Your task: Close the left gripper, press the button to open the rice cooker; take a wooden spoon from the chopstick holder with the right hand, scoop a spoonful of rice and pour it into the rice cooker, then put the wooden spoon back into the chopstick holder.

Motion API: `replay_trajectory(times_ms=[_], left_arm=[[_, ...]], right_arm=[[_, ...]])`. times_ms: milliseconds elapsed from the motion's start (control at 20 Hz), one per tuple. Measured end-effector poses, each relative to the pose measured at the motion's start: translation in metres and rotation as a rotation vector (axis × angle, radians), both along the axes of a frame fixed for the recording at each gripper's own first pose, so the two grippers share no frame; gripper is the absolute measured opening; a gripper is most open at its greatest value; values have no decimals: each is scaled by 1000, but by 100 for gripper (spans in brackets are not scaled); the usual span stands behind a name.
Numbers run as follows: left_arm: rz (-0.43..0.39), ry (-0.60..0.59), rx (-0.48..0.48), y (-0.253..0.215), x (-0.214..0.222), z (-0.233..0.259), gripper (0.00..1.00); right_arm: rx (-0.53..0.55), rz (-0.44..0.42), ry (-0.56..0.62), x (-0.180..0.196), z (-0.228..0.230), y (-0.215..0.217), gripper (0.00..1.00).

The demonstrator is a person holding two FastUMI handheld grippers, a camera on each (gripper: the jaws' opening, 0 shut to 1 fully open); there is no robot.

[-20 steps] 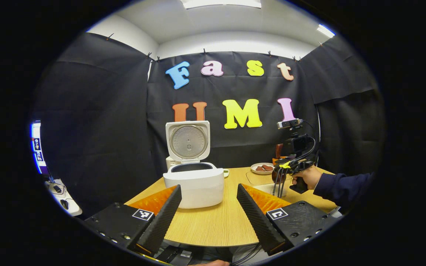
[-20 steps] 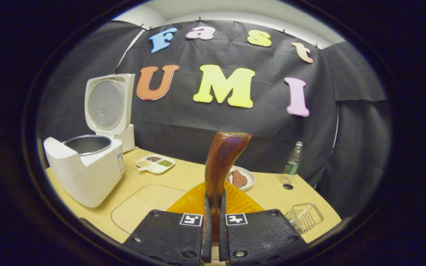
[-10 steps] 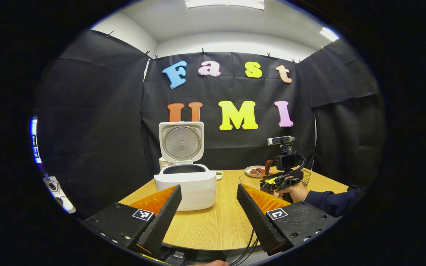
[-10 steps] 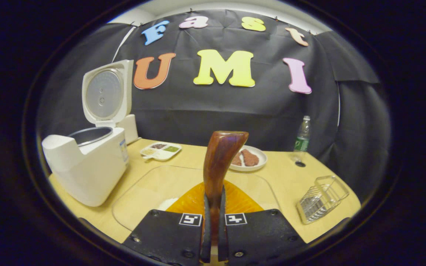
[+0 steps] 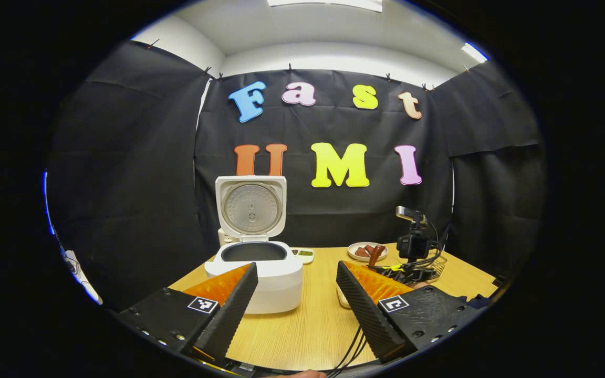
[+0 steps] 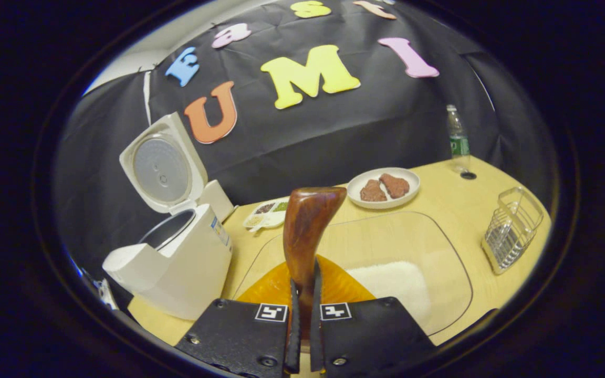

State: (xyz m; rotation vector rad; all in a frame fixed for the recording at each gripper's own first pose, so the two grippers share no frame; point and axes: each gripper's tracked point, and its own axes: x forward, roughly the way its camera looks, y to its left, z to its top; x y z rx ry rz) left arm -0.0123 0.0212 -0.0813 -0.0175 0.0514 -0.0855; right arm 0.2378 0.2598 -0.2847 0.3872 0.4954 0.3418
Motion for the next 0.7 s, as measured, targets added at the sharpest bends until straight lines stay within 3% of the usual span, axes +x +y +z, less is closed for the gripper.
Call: replay_trajectory(times_ms=[300, 700], left_arm=[[23, 19, 22, 1, 31, -2, 95], [31, 49, 13, 2, 56, -10, 95]], right_arm=[[267, -21, 115, 4, 9, -13, 9], [538, -142, 99, 12, 36, -74, 9]])
